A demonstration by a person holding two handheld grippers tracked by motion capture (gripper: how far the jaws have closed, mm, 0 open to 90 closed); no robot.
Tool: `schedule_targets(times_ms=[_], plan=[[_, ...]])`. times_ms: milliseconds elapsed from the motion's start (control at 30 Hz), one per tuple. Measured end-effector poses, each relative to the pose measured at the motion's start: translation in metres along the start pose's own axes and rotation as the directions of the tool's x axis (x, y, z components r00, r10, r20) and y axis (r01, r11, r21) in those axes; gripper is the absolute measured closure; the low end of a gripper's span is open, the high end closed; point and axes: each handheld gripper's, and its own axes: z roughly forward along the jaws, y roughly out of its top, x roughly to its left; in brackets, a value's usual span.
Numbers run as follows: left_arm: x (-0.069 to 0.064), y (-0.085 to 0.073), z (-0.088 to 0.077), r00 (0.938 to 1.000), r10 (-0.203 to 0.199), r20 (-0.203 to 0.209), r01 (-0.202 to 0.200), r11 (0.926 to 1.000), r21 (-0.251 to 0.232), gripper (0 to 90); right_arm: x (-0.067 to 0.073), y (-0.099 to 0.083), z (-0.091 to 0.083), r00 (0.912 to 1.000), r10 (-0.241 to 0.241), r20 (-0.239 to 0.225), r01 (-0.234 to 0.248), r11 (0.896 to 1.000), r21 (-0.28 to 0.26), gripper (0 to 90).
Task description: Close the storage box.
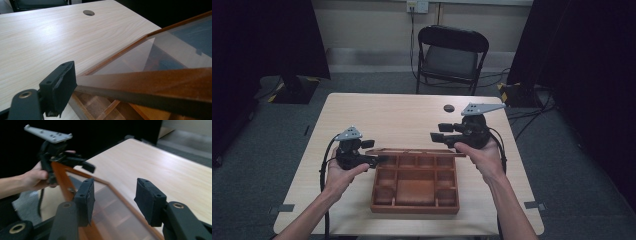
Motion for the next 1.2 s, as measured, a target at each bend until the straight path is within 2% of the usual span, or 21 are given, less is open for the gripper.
schedule_targets(times_ms=[67,133,167,333,433,633,767,1000,1100,1133,1200], plan=[[-0.002,-0.001,0.001,1.0000,0.008,0.004,-0.008,1.0000,0.003,15.7,0.006,0.001,0.005,0.9995,-0.011,-0.028,0.012,0.999,0.030,53.4],[-0.004,-0.002,0.002,0.9999,0.011,0.006,-0.011,0.9999,0.004,15.8,0.010,0.001,0.010,0.9973,-0.016,-0.071,0.020,0.998,0.053,61.1],[-0.005,-0.002,0.002,0.9998,0.021,0.002,-0.021,0.9998,0.006,15.9,0.011,0.001,0.012,0.9964,-0.017,-0.083,0.022,0.998,0.064,62.1],[-0.006,-0.005,0.002,0.9998,0.018,0.006,-0.018,0.9998,0.003,15.9,0.014,0.000,0.019,0.9907,-0.005,-0.136,0.019,0.995,0.098,70.5],[-0.007,-0.007,0.003,0.9997,0.025,0.000,-0.025,0.9997,0.008,15.9,0.017,-0.001,0.028,0.9870,-0.004,-0.161,0.028,0.989,0.148,73.3],[-0.008,-0.008,0.001,0.9996,0.029,0.000,-0.029,0.9996,0.009,16.0,0.025,-0.001,0.038,0.9814,-0.014,-0.192,0.051,0.980,0.190,77.3],[-0.009,-0.010,0.001,0.9990,0.042,-0.013,-0.042,0.9991,0.010,16.0,0.028,-0.002,0.044,0.9798,-0.008,-0.200,0.050,0.977,0.209,79.1],[-0.010,-0.012,0.000,0.9991,0.039,-0.020,-0.038,0.9991,0.016,15.7,0.026,-0.006,0.049,0.9740,0.028,-0.225,0.027,0.972,0.235,81.0],[-0.010,-0.012,0.000,0.9989,0.043,-0.018,-0.043,0.9989,0.019,15.7,0.025,-0.007,0.049,0.9733,0.044,-0.225,0.013,0.970,0.244,79.3],[-0.010,-0.013,0.000,0.9988,0.046,-0.019,-0.046,0.9987,0.023,15.8,0.025,-0.007,0.049,0.9733,0.060,-0.222,-0.002,0.967,0.254,77.5],[-0.010,-0.014,0.001,0.9990,0.041,-0.018,-0.040,0.9988,0.027,15.9,0.024,-0.007,0.050,0.9721,0.065,-0.225,-0.002,0.963,0.269,77.1]])
